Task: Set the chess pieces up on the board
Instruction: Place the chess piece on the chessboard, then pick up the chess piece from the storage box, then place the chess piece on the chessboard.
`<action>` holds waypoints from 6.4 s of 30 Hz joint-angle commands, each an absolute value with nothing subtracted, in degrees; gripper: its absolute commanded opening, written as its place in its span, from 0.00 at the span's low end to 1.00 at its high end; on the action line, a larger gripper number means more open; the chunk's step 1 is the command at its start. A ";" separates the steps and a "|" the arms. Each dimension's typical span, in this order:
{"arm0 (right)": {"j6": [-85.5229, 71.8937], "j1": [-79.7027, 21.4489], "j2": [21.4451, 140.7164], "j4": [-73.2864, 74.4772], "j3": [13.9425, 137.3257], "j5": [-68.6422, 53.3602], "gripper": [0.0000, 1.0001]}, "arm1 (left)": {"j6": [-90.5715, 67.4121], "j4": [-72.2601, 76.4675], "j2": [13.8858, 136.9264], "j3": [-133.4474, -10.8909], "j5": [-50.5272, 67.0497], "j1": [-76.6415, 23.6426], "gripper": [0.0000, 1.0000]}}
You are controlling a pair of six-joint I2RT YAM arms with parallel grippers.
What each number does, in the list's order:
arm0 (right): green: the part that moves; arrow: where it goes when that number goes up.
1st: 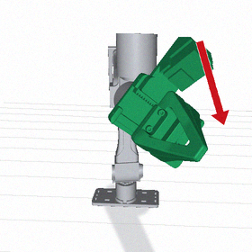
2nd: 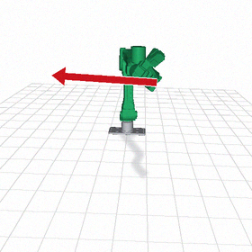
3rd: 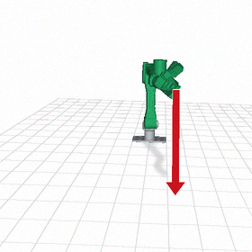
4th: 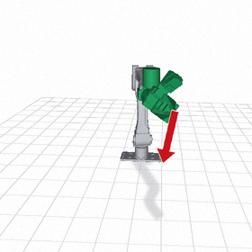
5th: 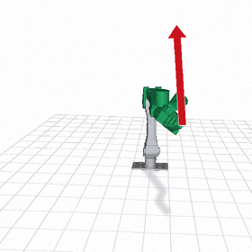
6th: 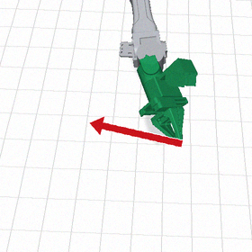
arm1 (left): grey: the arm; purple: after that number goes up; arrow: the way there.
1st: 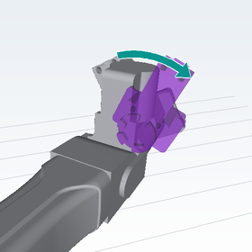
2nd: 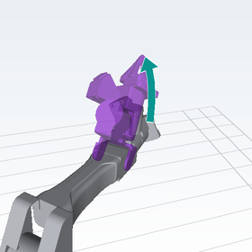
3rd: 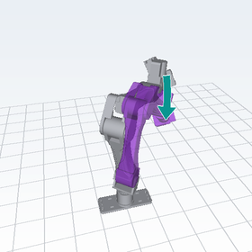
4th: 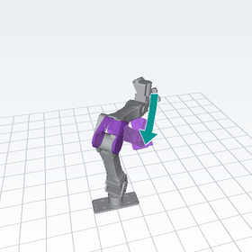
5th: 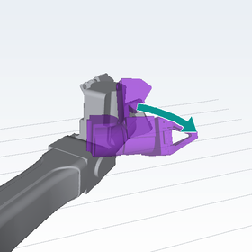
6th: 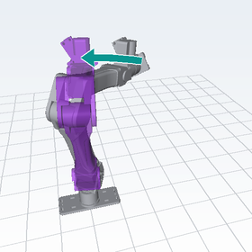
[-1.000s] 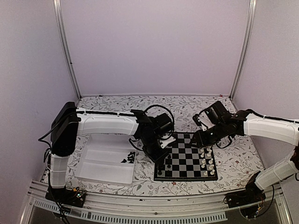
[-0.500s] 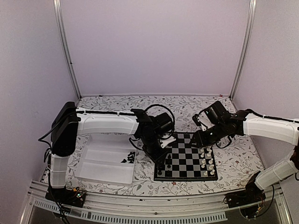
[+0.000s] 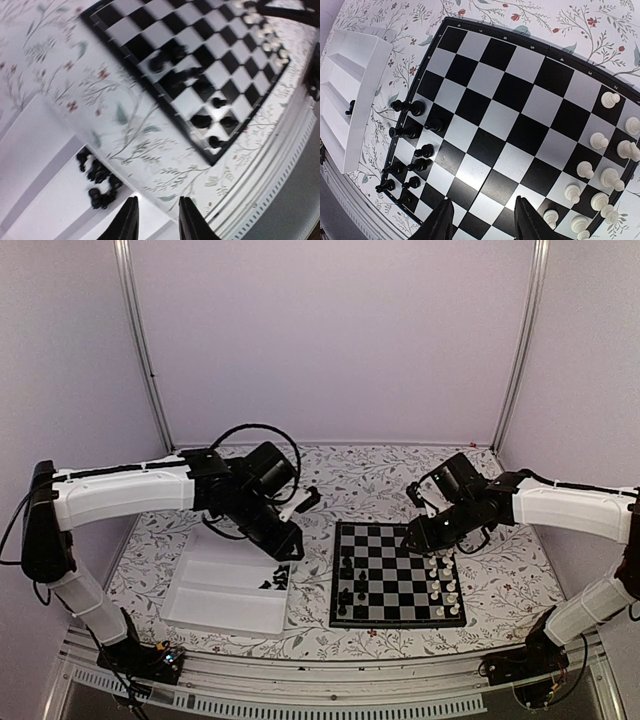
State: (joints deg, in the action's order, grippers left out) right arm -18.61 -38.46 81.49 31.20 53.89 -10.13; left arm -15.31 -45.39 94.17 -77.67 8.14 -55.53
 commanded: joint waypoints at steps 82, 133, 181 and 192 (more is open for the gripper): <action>-17.38 -56.10 106.70 16.08 87.53 -19.01 0.44 | -44.64 -21.56 84.65 -66.09 33.07 -36.96 0.20; -15.12 -56.07 91.94 16.19 73.44 -17.20 0.09 | -36.82 -9.98 70.83 -57.06 36.48 -35.42 0.38; -17.30 -56.07 89.04 14.51 71.64 -14.89 0.12 | -36.87 -10.73 89.29 -66.83 41.78 -44.56 0.11; -18.00 -55.99 87.02 19.30 69.34 -12.17 0.43 | -29.52 -20.88 99.78 -79.94 36.44 -44.56 0.06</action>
